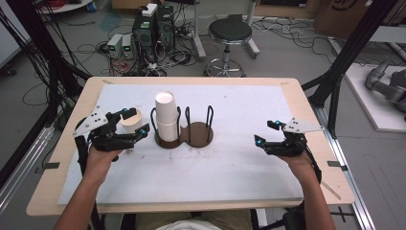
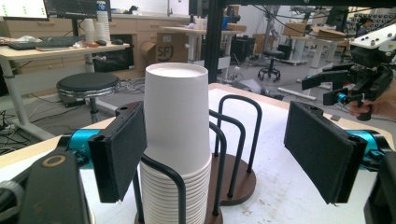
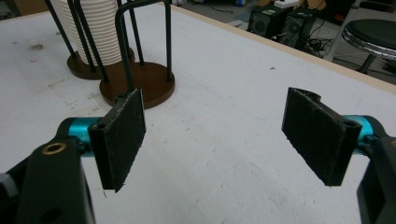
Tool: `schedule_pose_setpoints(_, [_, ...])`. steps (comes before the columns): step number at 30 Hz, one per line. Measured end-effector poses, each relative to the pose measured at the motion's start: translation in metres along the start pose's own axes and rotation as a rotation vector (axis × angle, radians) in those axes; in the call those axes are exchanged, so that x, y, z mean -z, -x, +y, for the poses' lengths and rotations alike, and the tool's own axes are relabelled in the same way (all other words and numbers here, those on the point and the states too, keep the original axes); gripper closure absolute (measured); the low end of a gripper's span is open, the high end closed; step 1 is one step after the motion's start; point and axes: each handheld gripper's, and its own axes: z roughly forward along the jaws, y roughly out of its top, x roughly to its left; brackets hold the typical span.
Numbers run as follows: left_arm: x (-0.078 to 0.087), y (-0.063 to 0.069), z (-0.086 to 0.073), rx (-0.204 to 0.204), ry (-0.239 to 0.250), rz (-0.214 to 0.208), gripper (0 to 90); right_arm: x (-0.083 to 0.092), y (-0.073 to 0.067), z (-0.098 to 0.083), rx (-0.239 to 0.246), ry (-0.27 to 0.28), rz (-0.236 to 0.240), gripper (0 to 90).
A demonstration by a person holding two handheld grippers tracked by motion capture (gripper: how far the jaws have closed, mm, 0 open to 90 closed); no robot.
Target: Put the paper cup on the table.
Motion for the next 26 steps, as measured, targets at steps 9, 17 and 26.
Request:
schedule_pose_setpoints(9, [0.0001,0.0017,-0.0006,-0.004,-0.004,-0.001,21.3,0.0033,-0.0004,0.0007,-0.001,0.002,-0.002,22.0])
schedule_pose_setpoints(17, [0.0001,0.0005,-0.0014,-0.004,-0.007,0.003,21.3,0.0028,0.0000,0.0000,0.003,0.003,-0.001,22.0])
schedule_pose_setpoints(26, [0.0003,-0.0024,-0.0027,-0.001,-0.009,0.009,21.2,0.0035,0.0005,-0.0002,-0.001,0.002,0.002,22.0])
